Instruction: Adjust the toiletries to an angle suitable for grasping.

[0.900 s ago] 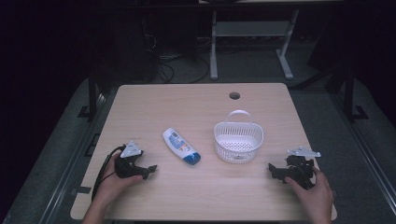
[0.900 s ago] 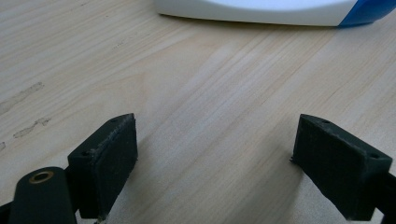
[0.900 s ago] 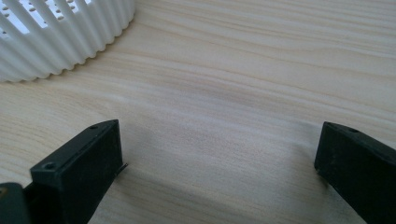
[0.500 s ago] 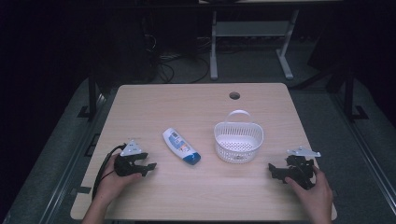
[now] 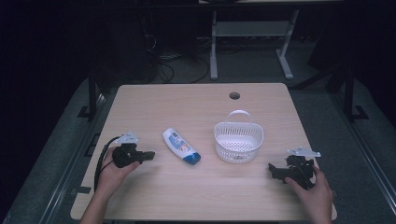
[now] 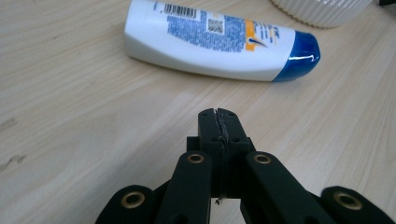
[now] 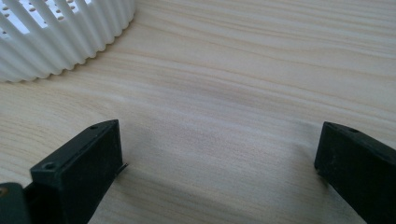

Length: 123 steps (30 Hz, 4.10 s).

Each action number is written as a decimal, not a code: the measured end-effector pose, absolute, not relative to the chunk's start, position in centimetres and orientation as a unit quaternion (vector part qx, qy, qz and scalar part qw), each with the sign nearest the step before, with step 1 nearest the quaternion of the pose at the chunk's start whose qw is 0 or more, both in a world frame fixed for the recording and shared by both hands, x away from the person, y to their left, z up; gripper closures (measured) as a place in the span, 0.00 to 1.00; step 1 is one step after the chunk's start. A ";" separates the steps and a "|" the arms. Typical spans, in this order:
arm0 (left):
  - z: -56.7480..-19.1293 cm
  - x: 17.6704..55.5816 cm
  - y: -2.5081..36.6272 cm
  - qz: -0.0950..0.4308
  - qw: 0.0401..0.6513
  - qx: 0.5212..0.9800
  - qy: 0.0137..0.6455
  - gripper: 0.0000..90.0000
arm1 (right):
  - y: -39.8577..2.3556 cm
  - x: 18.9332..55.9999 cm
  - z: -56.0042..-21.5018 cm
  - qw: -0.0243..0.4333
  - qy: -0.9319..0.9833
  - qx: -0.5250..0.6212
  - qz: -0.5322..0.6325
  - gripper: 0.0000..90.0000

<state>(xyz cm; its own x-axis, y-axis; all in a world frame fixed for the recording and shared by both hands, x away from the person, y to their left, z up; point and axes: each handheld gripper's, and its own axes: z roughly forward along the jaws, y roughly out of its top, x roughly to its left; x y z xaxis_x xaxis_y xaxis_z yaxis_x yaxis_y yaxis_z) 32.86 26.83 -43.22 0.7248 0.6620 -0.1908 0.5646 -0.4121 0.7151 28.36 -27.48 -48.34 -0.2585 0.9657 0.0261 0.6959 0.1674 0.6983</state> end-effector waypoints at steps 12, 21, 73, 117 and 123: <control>-41.4 34.6 24.3 0.049 0.423 0.838 0.342 1.00 | -27.5 28.4 -48.3 0.220 0.732 0.568 0.306 0.00; -40.2 35.8 21.5 0.042 0.435 0.842 0.318 1.00 | -27.5 28.4 -48.3 0.220 0.732 0.568 0.306 0.01; -44.8 37.9 12.4 0.009 0.361 0.893 0.268 1.00 | -27.5 28.4 -48.3 0.220 0.732 0.568 0.306 0.00; -44.5 34.7 19.7 0.028 0.321 0.899 0.297 1.00 | -27.5 28.4 -48.3 0.220 0.732 0.568 0.306 0.00; -44.5 34.2 21.5 0.043 0.321 0.893 0.312 1.00 | -27.5 28.4 -48.3 0.220 0.732 0.568 0.306 0.01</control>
